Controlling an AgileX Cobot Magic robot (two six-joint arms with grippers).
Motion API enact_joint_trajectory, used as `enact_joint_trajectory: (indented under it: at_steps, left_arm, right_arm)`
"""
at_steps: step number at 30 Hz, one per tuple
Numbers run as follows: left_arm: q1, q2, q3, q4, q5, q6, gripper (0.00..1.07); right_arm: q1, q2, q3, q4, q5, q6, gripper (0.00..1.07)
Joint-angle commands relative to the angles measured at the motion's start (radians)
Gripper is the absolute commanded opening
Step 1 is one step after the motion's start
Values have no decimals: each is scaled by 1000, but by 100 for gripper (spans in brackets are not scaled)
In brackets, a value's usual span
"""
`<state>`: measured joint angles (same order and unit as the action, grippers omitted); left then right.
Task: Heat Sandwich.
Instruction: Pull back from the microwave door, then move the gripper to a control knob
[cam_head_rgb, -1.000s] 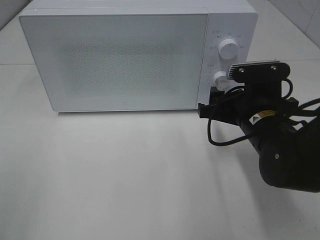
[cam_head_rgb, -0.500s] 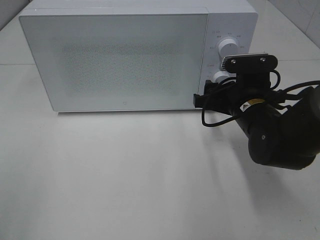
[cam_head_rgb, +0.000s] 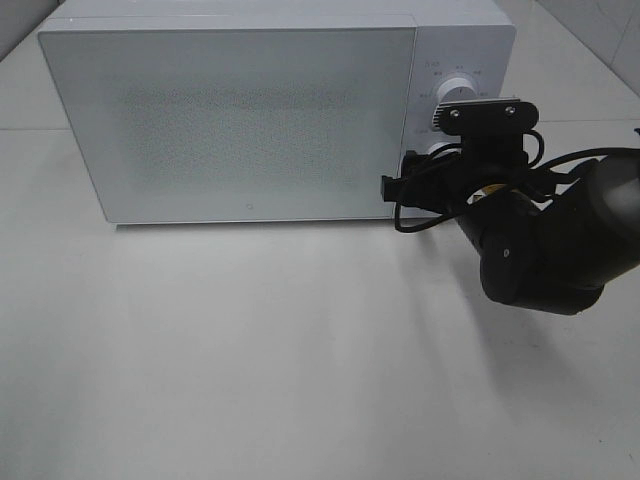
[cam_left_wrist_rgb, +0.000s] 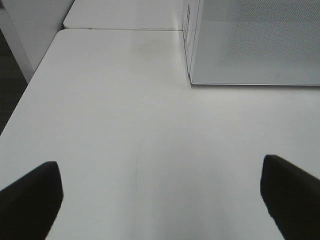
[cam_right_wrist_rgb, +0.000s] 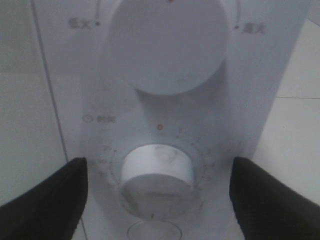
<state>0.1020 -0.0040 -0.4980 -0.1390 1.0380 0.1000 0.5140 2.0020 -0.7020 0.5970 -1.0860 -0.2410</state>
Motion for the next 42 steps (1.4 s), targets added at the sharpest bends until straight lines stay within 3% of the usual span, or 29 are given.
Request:
enact_joint_trajectory:
  at_steps: [1,5,10,14,15,16,17,21,34,42]
  left_arm:
    - [3,-28,3,-2,-2,-1,103]
    - [3,-28,3,-2,-2,-1,103]
    - [3,-28,3,-2,-2,-1,103]
    - [3,-28,3,-2,-2,-1,103]
    - [3,-28,3,-2,-2,-1,103]
    - [3,-28,3,-2,-2,-1,103]
    - [3,-28,3,-2,-2,-1,103]
    - [3,-28,3,-2,-2,-1,103]
    - [3,-28,3,-2,-2,-1,103]
    - [3,-28,3,-2,-2,-1,103]
  right_arm:
    - [-14,-3,-9,-9,-8,-11,76]
    - [-14,-3,-9,-10,-8,-11,76]
    - [-14,-3,-9,-10,-8,-11,68]
    - [-14,-3,-9,-10,-8,-11,41]
    - [-14,-3,-9,-10,-8,-11,41]
    - [-14,-3,-9,-10,-7,-11,27]
    - [-14,-3,-9,-10,-7,-11,21]
    - [-14,-3,-9,-9,-7,-11,7]
    - [-14,-3,-9,-9,-9,-7,8]
    - [-14,-3,-9,-13,-45,144,8]
